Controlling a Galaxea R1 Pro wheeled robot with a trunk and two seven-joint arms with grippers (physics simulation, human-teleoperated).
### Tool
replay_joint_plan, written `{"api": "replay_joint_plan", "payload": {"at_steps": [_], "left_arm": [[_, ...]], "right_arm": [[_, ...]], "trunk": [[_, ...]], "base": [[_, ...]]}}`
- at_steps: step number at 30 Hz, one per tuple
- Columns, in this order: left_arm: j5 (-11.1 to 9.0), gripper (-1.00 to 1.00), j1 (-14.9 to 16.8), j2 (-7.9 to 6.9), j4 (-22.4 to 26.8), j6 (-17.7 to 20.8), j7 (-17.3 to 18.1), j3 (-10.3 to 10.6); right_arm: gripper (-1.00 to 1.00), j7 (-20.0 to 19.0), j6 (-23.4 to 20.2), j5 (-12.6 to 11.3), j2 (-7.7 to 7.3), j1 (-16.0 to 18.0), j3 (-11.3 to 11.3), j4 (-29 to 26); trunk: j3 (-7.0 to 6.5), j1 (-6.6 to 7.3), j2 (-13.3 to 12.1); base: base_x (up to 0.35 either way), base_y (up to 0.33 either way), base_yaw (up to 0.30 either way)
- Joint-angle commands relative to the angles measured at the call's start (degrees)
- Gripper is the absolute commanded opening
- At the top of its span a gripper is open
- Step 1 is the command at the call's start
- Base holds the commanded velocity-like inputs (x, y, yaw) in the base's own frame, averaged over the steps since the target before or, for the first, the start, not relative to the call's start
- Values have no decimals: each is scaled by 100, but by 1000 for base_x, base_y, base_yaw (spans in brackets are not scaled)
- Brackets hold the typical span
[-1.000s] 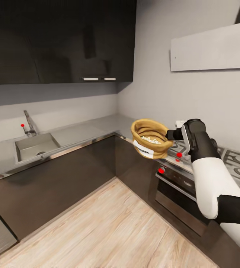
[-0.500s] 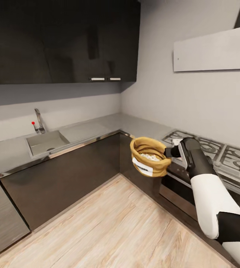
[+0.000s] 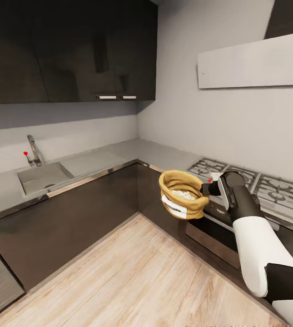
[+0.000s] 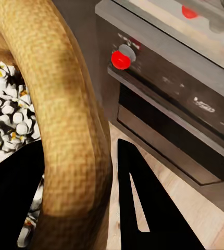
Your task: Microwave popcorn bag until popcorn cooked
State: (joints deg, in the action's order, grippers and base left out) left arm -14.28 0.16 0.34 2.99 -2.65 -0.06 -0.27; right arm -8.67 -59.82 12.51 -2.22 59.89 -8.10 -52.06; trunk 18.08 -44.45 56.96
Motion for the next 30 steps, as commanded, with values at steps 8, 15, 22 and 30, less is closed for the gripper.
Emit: {"api": "replay_joint_plan", "payload": {"at_steps": [8,15,22,30], "left_arm": [[23,100,2,1,0,-16,6,52],[29,100,2,1,-1,-16,6,68],[19,100,2,1,5,-17,6,68],[22,100,2,1,7,-24,6,42]], "right_arm": [[-100,-56,-18,61,2,5,-16,59],[-100,-56,-18,53,-5,5,-16,79],[-100,-61,-18,38,-204,-4,-16,88],[-100,-80,-18,32,-262,-4,-16,91]], "trunk": [[-16,0,5],[-31,0,5],[-33,0,5],[-33,0,5]], "base": [[0,0,-235],[0,0,-274],[-234,174,-283],[-250,236,-286]]}}
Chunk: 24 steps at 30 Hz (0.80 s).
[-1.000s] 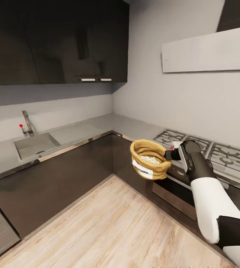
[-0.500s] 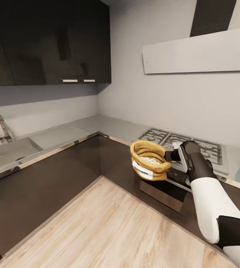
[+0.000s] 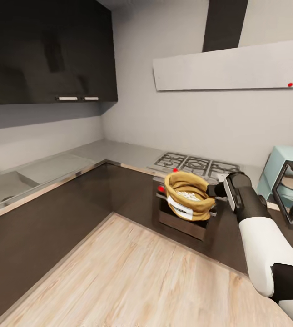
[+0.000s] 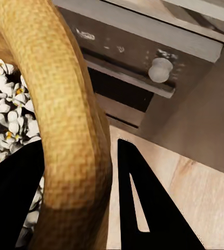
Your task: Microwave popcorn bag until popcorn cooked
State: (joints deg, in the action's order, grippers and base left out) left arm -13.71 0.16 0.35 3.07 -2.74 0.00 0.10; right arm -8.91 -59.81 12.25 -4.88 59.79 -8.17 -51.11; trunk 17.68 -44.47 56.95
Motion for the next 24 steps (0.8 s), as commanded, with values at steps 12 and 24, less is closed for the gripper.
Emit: {"api": "replay_joint_plan", "payload": {"at_steps": [12,24], "left_arm": [[-43,100,2,1,0,-16,0,-33],[-53,100,2,2,0,-12,0,-45]], "right_arm": [[-100,-58,-19,58,-10,-156,-18,-4],[-100,-58,-19,65,-370,-327,-89,280]], "trunk": [[7,2,6],[7,2,6]], "base": [[-249,237,-290],[-249,237,-290]]}}
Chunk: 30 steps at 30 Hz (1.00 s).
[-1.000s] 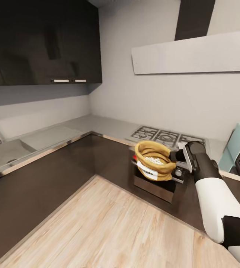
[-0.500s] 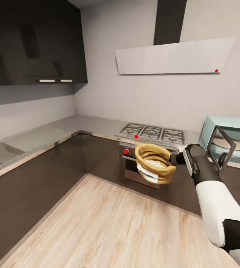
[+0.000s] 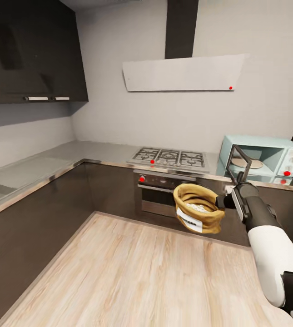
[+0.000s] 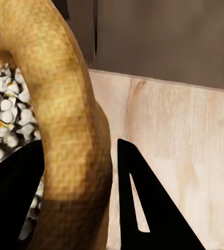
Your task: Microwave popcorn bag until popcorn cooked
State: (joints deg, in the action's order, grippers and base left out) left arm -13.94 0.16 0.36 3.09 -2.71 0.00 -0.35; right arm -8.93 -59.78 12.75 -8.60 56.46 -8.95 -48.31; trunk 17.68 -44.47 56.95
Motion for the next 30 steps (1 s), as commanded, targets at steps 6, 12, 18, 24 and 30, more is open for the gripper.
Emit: {"api": "replay_joint_plan", "payload": {"at_steps": [6,12,18,24,30], "left_arm": [[-30,100,2,-1,-4,-17,0,4],[-15,100,2,-1,-10,-10,0,73],[-21,100,2,-1,-10,-10,0,59],[-30,100,2,-1,-10,-10,0,38],[-39,100,2,-1,-10,-10,0,21]], "right_arm": [[-100,-56,-22,8,-113,6,-10,134],[-100,-56,-22,8,-115,6,-10,138],[-100,-56,-22,8,-122,6,-10,138],[-100,-56,-22,15,-225,6,-11,317],[-100,-56,-22,10,-314,6,-10,347]], "trunk": [[7,2,6],[7,2,6],[7,2,6],[7,2,6],[7,2,6]], "base": [[-249,237,-290],[-175,146,-290],[-8,4,-290],[0,0,-290],[0,0,-290]]}}
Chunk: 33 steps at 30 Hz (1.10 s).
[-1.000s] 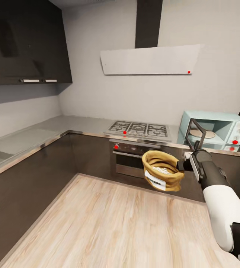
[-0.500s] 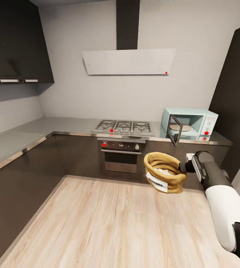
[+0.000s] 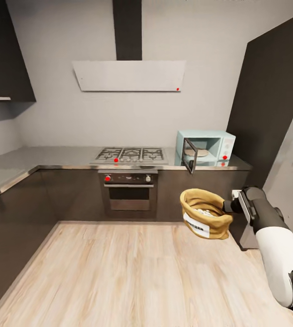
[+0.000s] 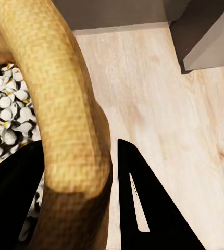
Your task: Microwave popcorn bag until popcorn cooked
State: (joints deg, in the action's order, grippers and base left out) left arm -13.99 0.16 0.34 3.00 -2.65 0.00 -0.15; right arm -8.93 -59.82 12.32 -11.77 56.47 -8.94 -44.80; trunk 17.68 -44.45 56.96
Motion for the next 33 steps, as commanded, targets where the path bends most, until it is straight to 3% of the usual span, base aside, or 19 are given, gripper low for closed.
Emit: {"api": "replay_joint_plan", "payload": {"at_steps": [1,33], "left_arm": [[-34,100,2,1,-1,-16,0,1],[-8,100,2,1,-1,-16,0,50]], "right_arm": [[-100,-58,-18,52,-4,5,-11,-3],[-100,-65,-18,52,-16,5,-11,42]], "trunk": [[7,0,5],[7,0,5]], "base": [[0,0,-290],[0,0,-290]]}}
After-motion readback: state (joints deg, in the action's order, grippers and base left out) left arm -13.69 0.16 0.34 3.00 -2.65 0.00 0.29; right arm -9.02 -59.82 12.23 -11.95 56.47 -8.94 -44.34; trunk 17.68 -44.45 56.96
